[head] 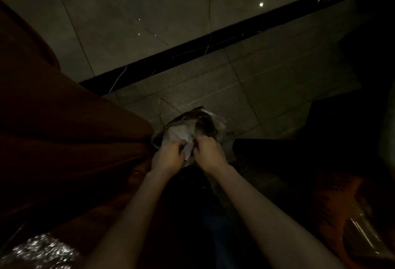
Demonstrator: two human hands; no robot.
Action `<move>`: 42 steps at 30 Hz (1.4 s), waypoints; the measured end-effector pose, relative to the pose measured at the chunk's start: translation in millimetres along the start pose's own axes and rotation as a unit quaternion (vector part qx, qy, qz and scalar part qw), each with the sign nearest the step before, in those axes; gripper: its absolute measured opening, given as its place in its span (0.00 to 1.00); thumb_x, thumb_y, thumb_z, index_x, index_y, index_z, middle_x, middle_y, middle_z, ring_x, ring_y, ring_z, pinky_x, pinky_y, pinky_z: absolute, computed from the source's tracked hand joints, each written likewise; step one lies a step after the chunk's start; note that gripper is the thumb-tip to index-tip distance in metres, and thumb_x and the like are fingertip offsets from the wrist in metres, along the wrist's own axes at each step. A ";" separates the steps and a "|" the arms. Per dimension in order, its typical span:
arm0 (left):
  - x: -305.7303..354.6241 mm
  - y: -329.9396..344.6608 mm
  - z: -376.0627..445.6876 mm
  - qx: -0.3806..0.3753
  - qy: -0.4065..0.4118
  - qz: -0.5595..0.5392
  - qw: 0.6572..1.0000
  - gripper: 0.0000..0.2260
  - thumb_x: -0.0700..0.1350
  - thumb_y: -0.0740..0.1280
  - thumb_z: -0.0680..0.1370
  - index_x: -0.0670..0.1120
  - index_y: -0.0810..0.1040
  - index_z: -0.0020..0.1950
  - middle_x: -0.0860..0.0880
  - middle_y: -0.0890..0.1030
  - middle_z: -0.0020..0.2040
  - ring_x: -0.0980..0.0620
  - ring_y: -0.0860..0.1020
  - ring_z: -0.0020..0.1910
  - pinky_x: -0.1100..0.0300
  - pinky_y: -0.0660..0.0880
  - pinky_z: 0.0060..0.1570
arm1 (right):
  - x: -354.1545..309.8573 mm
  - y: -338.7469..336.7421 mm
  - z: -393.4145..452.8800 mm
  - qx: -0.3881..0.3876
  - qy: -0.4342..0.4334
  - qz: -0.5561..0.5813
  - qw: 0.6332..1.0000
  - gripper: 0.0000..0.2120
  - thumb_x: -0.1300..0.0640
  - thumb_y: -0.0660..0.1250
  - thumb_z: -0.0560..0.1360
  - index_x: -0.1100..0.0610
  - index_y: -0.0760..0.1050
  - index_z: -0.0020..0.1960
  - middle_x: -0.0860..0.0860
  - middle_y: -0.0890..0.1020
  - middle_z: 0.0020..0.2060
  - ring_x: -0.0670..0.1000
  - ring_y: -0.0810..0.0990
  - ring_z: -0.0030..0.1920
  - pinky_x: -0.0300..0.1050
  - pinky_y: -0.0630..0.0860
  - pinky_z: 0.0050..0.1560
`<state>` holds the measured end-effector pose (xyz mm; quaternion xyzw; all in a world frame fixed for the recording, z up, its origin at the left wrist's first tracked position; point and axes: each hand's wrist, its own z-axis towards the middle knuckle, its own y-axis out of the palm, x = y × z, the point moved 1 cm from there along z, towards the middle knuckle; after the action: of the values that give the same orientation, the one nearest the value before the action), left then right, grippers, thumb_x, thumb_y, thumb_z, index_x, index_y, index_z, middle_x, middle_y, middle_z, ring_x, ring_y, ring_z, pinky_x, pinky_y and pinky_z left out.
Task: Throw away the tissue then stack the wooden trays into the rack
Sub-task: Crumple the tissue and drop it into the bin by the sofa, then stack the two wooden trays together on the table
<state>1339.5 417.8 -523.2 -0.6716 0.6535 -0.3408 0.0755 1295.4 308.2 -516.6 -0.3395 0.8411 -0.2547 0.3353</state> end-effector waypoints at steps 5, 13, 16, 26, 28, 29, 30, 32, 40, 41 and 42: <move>35.3 -57.5 -48.7 0.080 0.022 0.033 0.996 0.11 0.46 0.57 0.77 0.46 0.76 0.55 0.43 0.80 0.52 0.46 0.77 0.46 0.55 0.74 0.41 | -36.3 -57.9 -41.9 0.057 -0.089 -0.095 0.990 0.10 0.60 0.59 0.74 0.63 0.72 0.52 0.62 0.78 0.52 0.61 0.74 0.53 0.51 0.72 0.48; 112.6 -145.2 -183.3 0.270 0.160 0.143 0.939 0.11 0.45 0.56 0.77 0.43 0.76 0.49 0.44 0.79 0.49 0.45 0.76 0.49 0.48 0.76 0.47 | -92.4 -169.4 -158.9 0.222 -0.192 -0.143 0.945 0.09 0.64 0.56 0.73 0.63 0.69 0.52 0.62 0.77 0.52 0.61 0.72 0.54 0.53 0.70 0.51; 148.3 -158.6 -242.3 0.335 0.209 0.149 0.907 0.11 0.46 0.57 0.77 0.45 0.74 0.55 0.45 0.79 0.55 0.47 0.75 0.54 0.48 0.74 0.52 | -94.2 -208.3 -214.2 0.305 -0.225 -0.135 0.915 0.08 0.62 0.57 0.73 0.62 0.69 0.51 0.60 0.77 0.51 0.60 0.72 0.54 0.52 0.71 0.49; 275.9 -59.3 -406.0 0.409 0.295 0.167 0.847 0.23 0.51 0.56 0.78 0.45 0.59 0.71 0.45 0.62 0.73 0.48 0.59 0.72 0.50 0.60 0.68 | 37.7 -257.1 -417.4 0.454 -0.152 -0.096 0.873 0.28 0.55 0.57 0.74 0.60 0.54 0.70 0.58 0.64 0.71 0.55 0.58 0.72 0.52 0.56 0.70; 302.0 -24.3 -431.9 0.397 0.320 0.169 0.843 0.25 0.52 0.55 0.78 0.44 0.56 0.72 0.45 0.59 0.75 0.48 0.56 0.74 0.50 0.55 0.71 | 78.1 -255.5 -462.8 0.484 -0.142 -0.072 0.861 0.27 0.55 0.58 0.73 0.60 0.57 0.70 0.59 0.66 0.70 0.55 0.61 0.71 0.51 0.58 0.69; 314.8 -5.2 -444.5 0.391 0.333 0.167 0.842 0.25 0.52 0.54 0.78 0.45 0.55 0.72 0.45 0.58 0.75 0.49 0.54 0.74 0.50 0.53 0.71 | 100.4 -252.8 -485.7 0.501 -0.131 -0.066 0.853 0.26 0.55 0.59 0.73 0.61 0.58 0.69 0.59 0.67 0.69 0.56 0.62 0.70 0.51 0.59 0.69; 327.3 13.6 -456.0 0.384 0.345 0.165 0.840 0.25 0.53 0.54 0.78 0.45 0.54 0.72 0.46 0.57 0.75 0.49 0.53 0.74 0.49 0.52 0.72 | 122.2 -249.2 -507.2 0.517 -0.113 -0.060 0.846 0.27 0.55 0.59 0.73 0.60 0.58 0.69 0.59 0.68 0.68 0.56 0.63 0.70 0.52 0.60 0.68; 351.6 49.5 -476.3 0.361 0.375 0.172 0.837 0.26 0.52 0.53 0.78 0.46 0.51 0.73 0.47 0.56 0.76 0.50 0.51 0.75 0.48 0.52 0.72 | 164.0 -241.1 -547.7 0.535 -0.065 -0.052 0.841 0.27 0.55 0.59 0.73 0.60 0.58 0.69 0.59 0.68 0.69 0.56 0.63 0.70 0.53 0.61 0.68; 444.5 186.7 -519.1 0.207 0.492 0.259 0.805 0.27 0.52 0.53 0.78 0.45 0.48 0.73 0.45 0.52 0.76 0.48 0.50 0.75 0.49 0.51 0.72 | 307.8 -190.0 -668.8 0.537 0.175 0.008 0.825 0.29 0.53 0.58 0.74 0.58 0.52 0.71 0.56 0.58 0.73 0.54 0.54 0.73 0.54 0.52 0.71; 454.6 204.1 -522.6 0.190 0.504 0.271 0.798 0.27 0.51 0.53 0.78 0.45 0.48 0.73 0.45 0.52 0.76 0.48 0.51 0.75 0.49 0.51 0.72 | 322.9 -182.0 -681.3 0.535 0.201 0.016 0.820 0.29 0.53 0.58 0.74 0.57 0.51 0.71 0.56 0.58 0.73 0.53 0.54 0.73 0.54 0.52 0.72; 464.4 221.4 -526.0 0.174 0.515 0.284 0.790 0.27 0.51 0.53 0.78 0.45 0.48 0.73 0.45 0.52 0.76 0.49 0.51 0.75 0.49 0.51 0.72 | 337.4 -173.5 -694.0 0.534 0.225 0.024 0.815 0.29 0.53 0.58 0.74 0.57 0.52 0.71 0.56 0.58 0.73 0.53 0.54 0.73 0.54 0.52 0.71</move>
<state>823.6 137.5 -79.6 -0.1565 0.6862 -0.7076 -0.0633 669.6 86.2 -86.8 -0.0207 0.6330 -0.7248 0.2713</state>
